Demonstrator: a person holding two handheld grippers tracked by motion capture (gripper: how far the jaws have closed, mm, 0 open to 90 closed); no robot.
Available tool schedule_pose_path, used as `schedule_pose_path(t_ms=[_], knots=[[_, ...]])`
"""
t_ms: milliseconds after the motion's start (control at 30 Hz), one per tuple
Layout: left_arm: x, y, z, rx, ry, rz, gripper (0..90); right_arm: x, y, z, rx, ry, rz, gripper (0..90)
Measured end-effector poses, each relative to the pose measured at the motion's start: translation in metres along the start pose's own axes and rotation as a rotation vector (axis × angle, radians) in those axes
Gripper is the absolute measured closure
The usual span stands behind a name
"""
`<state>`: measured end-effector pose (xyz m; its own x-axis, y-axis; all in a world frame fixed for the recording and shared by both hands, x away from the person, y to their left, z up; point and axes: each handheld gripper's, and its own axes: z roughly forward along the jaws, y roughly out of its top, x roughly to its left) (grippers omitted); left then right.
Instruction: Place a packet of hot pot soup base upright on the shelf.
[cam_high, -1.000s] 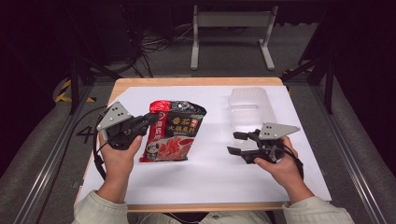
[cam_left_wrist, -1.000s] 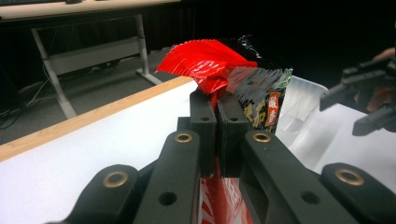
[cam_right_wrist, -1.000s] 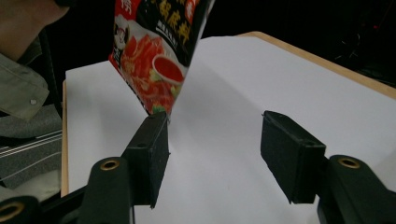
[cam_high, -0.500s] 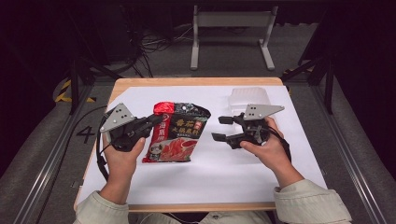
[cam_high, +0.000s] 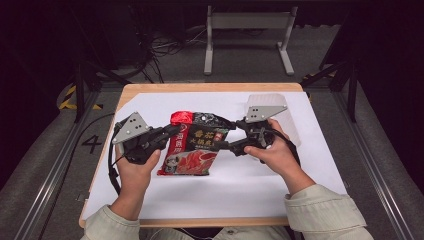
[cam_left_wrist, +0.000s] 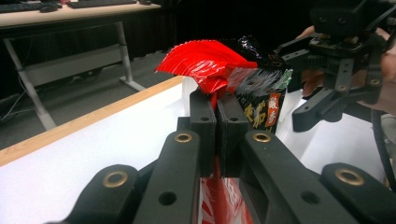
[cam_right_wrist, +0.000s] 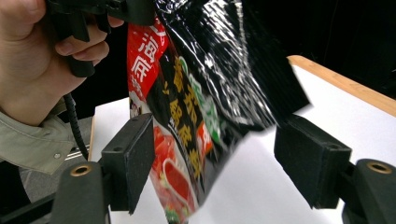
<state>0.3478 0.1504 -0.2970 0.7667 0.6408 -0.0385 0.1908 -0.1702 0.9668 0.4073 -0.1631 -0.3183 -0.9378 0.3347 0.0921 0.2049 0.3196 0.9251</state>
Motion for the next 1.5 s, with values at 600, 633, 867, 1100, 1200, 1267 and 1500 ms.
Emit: schedule_pose_path(t_ms=[600, 633, 867, 1100, 1200, 1267, 1500], knots=[[-0.007, -0.001, 0.007, 0.021, -0.029, 0.013, 87.6, 0.002, -0.001, 0.027, 0.018, 0.053, -0.010, 45.0], [-0.007, -0.001, 0.007, 0.021, -0.032, 0.014, 87.6, 0.002, -0.001, 0.028, 0.019, 0.051, -0.012, 46.4], [-0.007, -0.001, 0.007, 0.025, -0.038, 0.013, 87.6, 0.000, -0.001, 0.028, 0.045, 0.072, -0.009, 65.7], [-0.004, -0.002, 0.008, 0.034, -0.043, 0.003, 87.5, 0.001, 0.000, 0.028, 0.066, 0.092, -0.021, 76.8], [-0.004, -0.002, 0.008, 0.036, -0.045, 0.002, 87.3, 0.001, 0.001, 0.027, 0.071, 0.092, -0.025, 79.7], [-0.004, -0.002, 0.007, 0.035, -0.049, 0.005, 86.8, 0.002, 0.002, 0.026, 0.070, 0.090, -0.029, 81.9], [0.004, 0.001, 0.004, 0.041, -0.093, -0.024, 80.7, 0.008, 0.006, 0.023, 0.070, 0.071, -0.021, 84.4]])
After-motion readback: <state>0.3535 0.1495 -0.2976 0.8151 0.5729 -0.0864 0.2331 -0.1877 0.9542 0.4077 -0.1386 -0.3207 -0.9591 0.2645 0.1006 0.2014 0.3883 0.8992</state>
